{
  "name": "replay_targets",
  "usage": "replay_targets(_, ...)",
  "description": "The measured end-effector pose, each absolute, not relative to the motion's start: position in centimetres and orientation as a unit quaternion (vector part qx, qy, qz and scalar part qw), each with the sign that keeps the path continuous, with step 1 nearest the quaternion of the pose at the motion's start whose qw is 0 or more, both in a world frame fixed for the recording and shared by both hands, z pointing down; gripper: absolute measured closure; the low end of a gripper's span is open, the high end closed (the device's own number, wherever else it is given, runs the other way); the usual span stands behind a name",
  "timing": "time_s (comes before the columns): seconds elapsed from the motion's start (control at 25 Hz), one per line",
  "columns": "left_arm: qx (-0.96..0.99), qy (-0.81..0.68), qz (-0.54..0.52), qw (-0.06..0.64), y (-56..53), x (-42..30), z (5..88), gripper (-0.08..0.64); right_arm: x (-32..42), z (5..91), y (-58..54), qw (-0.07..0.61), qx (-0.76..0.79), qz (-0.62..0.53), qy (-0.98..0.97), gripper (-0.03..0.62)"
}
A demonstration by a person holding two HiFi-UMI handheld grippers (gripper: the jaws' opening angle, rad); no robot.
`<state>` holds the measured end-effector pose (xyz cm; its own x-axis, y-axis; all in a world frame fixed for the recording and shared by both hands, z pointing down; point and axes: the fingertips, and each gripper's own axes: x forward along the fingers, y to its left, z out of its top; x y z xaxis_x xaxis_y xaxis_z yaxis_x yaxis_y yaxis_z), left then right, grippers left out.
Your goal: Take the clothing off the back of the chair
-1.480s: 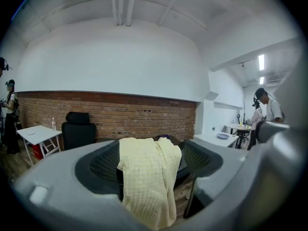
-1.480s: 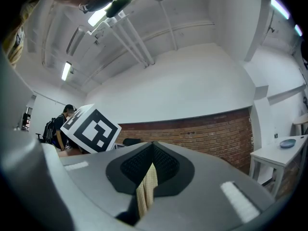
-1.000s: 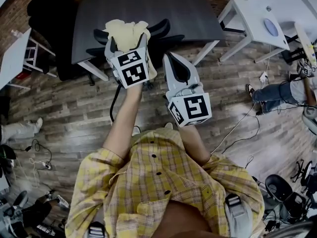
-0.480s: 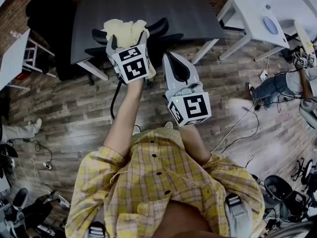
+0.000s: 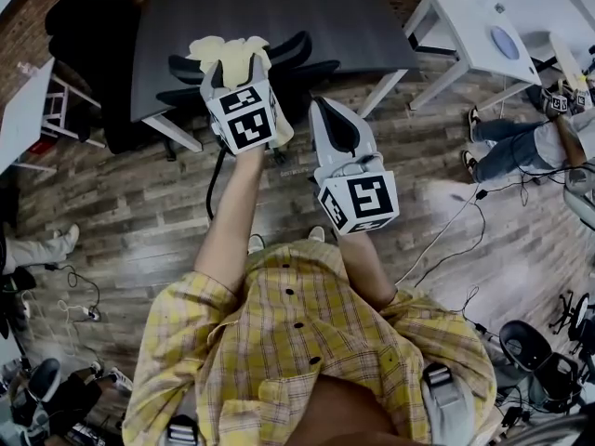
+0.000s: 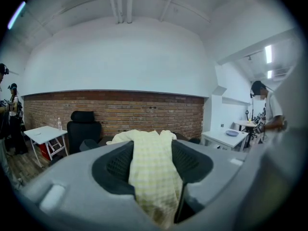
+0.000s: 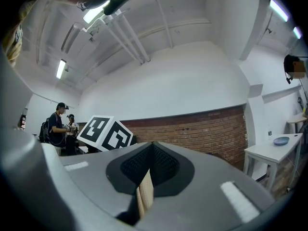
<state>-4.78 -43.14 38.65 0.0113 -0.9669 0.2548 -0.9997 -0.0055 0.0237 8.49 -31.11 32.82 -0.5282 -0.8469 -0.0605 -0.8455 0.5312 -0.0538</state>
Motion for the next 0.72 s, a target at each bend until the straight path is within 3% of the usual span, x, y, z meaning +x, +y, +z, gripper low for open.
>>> replay_targets(0.2, 0.716, -0.685, 0.093, 0.096, -43.0, -4.5, 38.6, 0.396, 9.1, 32.8, -30.7, 0.039, -0.488, -0.009, 0.872, 0.59)
replay_targets(0.72, 0.73, -0.675, 0.068, 0.075, -41.9, -4.5, 34.0, 0.414, 9.3, 31.9, -29.2, 0.035, -0.49, -0.009, 0.871, 0.589)
